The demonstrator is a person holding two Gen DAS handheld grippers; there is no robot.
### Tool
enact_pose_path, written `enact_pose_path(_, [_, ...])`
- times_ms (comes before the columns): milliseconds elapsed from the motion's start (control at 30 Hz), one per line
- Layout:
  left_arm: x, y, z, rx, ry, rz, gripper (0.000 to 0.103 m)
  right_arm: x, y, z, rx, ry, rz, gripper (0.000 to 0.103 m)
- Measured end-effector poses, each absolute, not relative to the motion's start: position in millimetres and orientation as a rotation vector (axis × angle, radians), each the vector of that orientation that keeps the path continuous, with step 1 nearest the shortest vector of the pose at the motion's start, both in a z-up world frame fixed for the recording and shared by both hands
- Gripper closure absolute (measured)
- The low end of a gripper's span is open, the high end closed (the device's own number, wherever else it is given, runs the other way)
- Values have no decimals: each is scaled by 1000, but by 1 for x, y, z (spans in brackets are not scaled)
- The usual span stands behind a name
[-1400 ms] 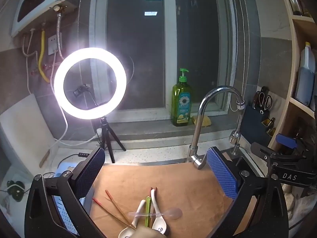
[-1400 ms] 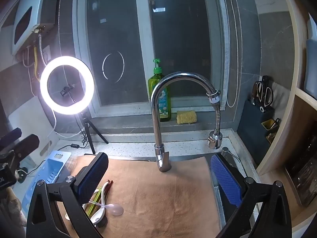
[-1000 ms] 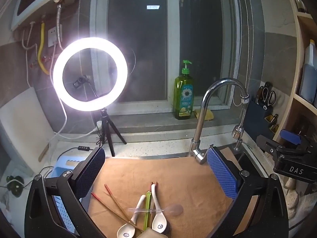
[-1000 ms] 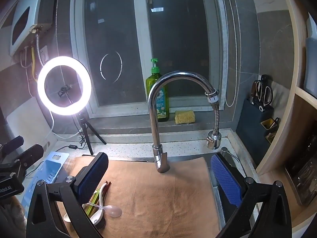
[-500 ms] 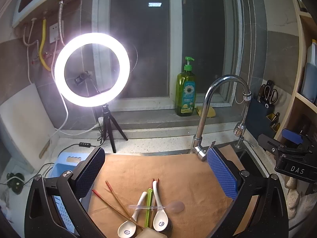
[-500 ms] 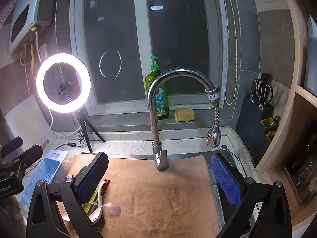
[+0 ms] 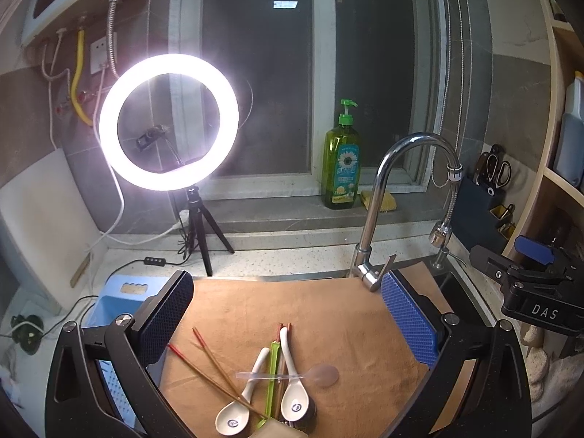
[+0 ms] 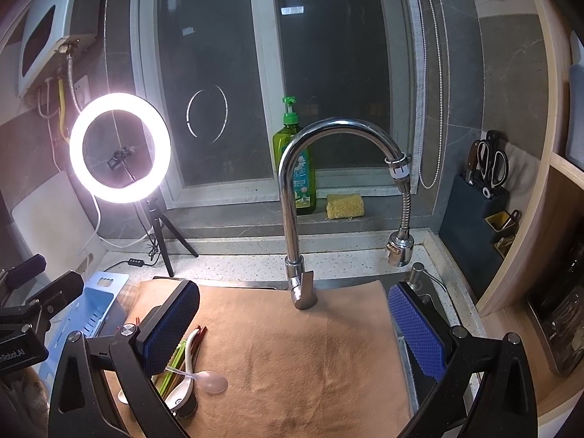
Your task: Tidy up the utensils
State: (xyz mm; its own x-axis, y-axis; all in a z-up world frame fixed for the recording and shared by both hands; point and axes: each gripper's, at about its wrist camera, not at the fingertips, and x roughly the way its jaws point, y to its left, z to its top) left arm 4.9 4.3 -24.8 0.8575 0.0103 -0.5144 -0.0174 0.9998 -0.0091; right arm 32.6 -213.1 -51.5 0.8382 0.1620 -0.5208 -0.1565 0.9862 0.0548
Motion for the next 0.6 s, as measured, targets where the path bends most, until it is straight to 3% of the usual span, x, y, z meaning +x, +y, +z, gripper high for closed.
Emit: enact_pose_path(600, [9,6,-25,-15,550,12,1,35,-210,-55,8,559,169,1])
